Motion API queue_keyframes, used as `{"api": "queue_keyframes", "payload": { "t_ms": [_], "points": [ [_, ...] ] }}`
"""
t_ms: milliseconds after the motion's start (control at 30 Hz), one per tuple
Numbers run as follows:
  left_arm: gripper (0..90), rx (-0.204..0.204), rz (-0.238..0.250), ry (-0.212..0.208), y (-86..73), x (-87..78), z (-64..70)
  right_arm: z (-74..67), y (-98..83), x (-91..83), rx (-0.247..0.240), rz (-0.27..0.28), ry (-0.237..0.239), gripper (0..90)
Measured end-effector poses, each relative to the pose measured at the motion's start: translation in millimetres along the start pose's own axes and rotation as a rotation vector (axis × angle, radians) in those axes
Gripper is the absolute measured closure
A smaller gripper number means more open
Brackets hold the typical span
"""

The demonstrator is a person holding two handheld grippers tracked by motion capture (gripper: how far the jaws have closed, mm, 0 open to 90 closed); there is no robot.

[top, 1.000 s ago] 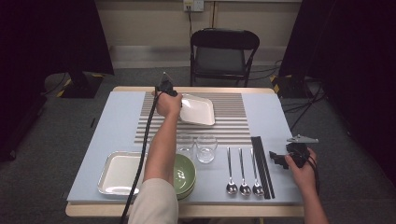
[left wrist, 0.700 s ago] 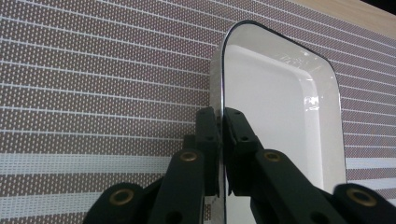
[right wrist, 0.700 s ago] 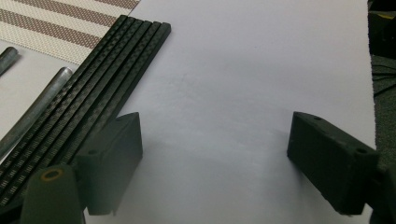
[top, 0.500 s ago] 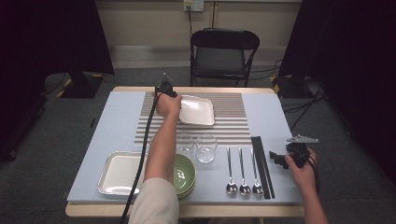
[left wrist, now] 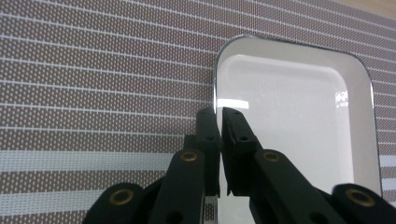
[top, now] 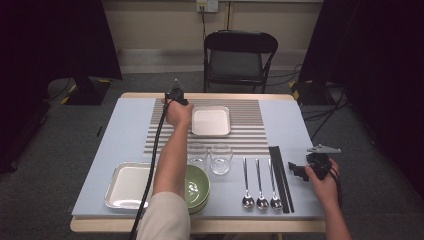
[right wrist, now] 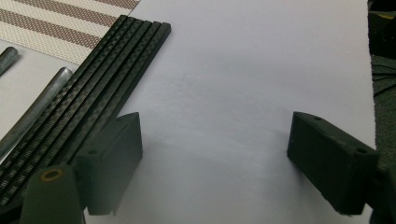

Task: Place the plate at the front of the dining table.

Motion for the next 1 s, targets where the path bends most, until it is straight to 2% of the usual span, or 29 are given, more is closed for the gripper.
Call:
{"api": "queue_keyframes", "payload": {
  "t_ms": [67, 200, 500, 733, 767, 800, 1000],
  "points": [
    [81.7, 0.033, 0.002, 0.02, -0.8, 1.1, 0.6, -0.1, 0.0, -0.1, 0.002, -0.001, 0.002, 17.0],
    [79.9, 0.057, -0.012, 0.035, -2.1, 3.2, 0.5, 0.0, 0.0, 0.0, 0.001, 0.0, 0.0, 17.0],
    [81.7, 0.074, -0.033, 0.037, -3.5, 9.2, 4.1, 0.0, 0.0, 0.0, -0.001, 0.0, 0.001, 17.0],
    [87.6, 0.057, -0.05, 0.05, -4.0, 13.1, 4.6, 0.0, 0.0, -0.1, 0.001, -0.001, 0.002, 17.0],
    [87.6, 0.078, -0.061, 0.061, -4.1, 12.7, 4.0, 0.0, 0.0, -0.1, 0.001, -0.001, 0.002, 17.0],
    [87.7, 0.083, -0.063, 0.064, -4.2, 13.0, 4.0, 0.0, 0.0, -0.1, 0.001, -0.001, 0.002, 17.0],
    [87.9, 0.078, -0.064, 0.064, -4.0, 13.3, 4.1, 0.1, 0.0, 0.0, -0.001, 0.0, 0.001, 17.0]
  ]
}}
Point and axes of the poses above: each handheld gripper's, and its own axes: x roughly forward along the jaws, y roughly out of its top, z roughly to its right, the point moved 3 cm from there along x, roughly forward along the jaws, and after that the axes turned 15 degrees about -z, right-handed, at the moved point
